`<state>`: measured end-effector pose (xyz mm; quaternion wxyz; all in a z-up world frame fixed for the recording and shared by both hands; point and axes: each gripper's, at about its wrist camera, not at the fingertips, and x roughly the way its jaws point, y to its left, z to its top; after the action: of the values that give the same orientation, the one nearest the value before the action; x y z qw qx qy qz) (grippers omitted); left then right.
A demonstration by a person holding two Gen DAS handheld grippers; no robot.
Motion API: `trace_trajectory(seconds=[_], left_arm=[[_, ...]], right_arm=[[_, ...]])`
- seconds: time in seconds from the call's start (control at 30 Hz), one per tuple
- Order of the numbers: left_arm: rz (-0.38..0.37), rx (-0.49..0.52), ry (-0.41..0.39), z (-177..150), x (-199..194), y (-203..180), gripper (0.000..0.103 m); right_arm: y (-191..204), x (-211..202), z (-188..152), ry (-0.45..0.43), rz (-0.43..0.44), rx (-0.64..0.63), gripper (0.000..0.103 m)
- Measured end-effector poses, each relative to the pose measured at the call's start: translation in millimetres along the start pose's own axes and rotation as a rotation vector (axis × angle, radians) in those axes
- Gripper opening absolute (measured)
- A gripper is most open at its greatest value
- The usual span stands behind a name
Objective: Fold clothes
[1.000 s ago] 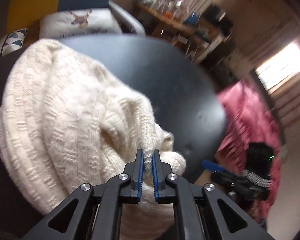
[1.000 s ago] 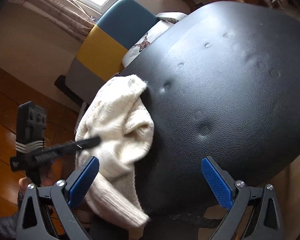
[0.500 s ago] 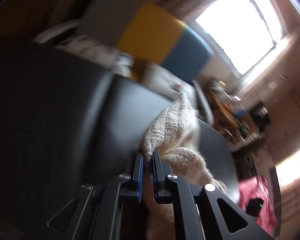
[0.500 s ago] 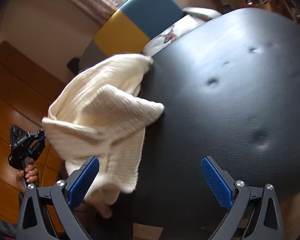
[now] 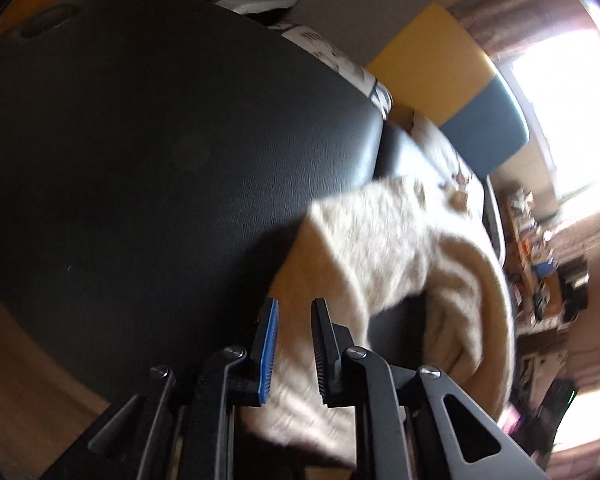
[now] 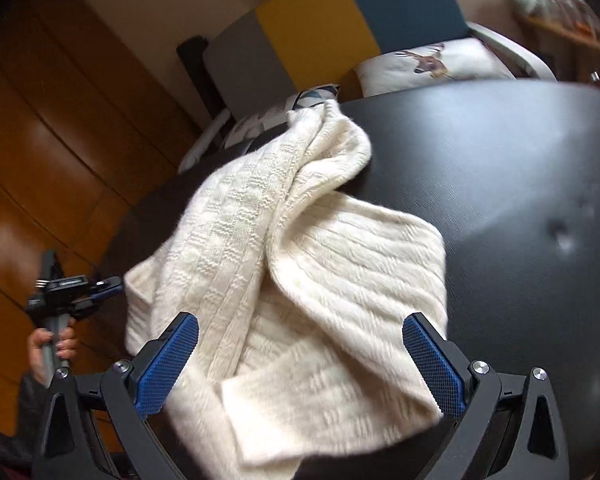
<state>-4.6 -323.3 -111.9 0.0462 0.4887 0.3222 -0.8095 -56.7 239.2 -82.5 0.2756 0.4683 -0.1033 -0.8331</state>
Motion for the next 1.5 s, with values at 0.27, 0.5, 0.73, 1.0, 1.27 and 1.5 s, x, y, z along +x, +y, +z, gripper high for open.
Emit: trace_trajectory(seconds=[0.27, 0.5, 0.73, 1.0, 1.27, 1.5], left_arm=[[0.104, 0.12, 0.016, -19.4, 24.7, -25.8, 0.029], [0.321, 0.23, -0.039, -11.6, 59.9, -55.3, 0.015], [0.424, 0.25, -0.065, 23.3, 74.4, -56.2, 0.009], [0.374, 0.178, -0.093, 79.9, 68.0, -61.6, 0.009], [0.279, 0.109, -0.131, 118.8, 47.4, -67.4, 0.018], [-0.176, 0.151, 0.101, 3.3, 41.6, -96.0, 0.02]], right_arm=[[22.7, 54.4, 22.8, 0.081, -0.142, -0.137, 0.103], [21.6, 88.9, 30.0, 0.142, -0.157, -0.15, 0.103], [9.7, 85.5, 31.6, 0.141, -0.264, -0.202, 0.048], [-84.4, 41.6, 16.6, 0.14, -0.445, 0.003, 0.04], [-131.0, -11.5, -1.5, 0.104, -0.44, 0.163, 0.065], [-100.9, -48.6, 3.3, 0.003, -0.403, 0.017, 0.099]])
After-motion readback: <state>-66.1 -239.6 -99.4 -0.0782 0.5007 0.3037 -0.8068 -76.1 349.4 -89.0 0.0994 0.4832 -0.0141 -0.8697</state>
